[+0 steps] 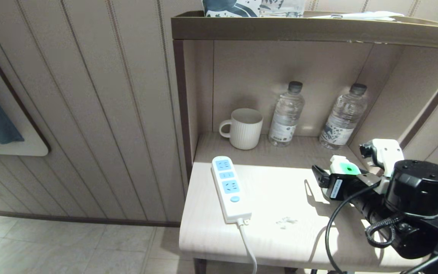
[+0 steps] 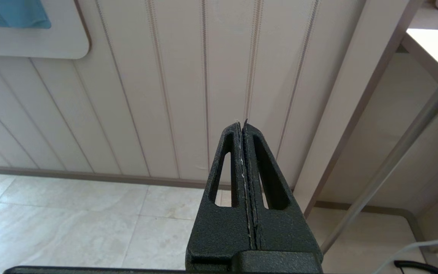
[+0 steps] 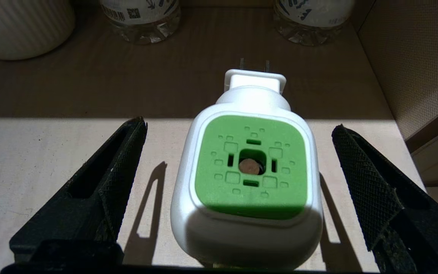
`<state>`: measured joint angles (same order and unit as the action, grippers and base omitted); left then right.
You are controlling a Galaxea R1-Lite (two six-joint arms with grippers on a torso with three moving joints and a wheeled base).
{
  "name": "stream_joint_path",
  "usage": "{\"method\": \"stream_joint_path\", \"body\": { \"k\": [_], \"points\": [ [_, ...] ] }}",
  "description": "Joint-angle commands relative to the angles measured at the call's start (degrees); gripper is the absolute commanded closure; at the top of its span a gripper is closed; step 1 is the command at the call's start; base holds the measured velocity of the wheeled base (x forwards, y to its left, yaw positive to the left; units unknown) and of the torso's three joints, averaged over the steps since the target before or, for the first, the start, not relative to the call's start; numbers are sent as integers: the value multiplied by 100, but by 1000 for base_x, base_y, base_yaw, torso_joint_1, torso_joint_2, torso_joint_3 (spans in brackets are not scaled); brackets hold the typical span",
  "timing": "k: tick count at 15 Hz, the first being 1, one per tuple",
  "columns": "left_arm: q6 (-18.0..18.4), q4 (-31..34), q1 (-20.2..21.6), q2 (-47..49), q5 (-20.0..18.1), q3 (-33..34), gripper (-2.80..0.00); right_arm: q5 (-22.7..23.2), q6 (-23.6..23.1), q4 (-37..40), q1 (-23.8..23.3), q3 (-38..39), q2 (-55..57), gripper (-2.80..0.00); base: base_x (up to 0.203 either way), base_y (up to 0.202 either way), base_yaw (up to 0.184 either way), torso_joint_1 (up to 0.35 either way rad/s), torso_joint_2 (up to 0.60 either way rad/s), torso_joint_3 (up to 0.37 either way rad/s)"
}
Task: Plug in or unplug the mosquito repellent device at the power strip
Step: Pick up the mosquito repellent liquid
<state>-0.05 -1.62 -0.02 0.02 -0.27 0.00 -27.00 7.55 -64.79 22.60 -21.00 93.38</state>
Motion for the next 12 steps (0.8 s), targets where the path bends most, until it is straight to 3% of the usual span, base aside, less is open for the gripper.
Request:
{"method": "stream_joint_path", "body": {
  "k": [1, 12],
  "points": [
    [5, -5, 2, -2, 0, 0, 0, -16, 1, -51, -1, -9, 78, -280, 0, 0, 0, 0, 0, 0],
    [5, -5, 2, -2, 0, 0, 0, -7, -8, -51, -116, -106, 110, -280, 0, 0, 0, 0, 0, 0]
  ]
}}
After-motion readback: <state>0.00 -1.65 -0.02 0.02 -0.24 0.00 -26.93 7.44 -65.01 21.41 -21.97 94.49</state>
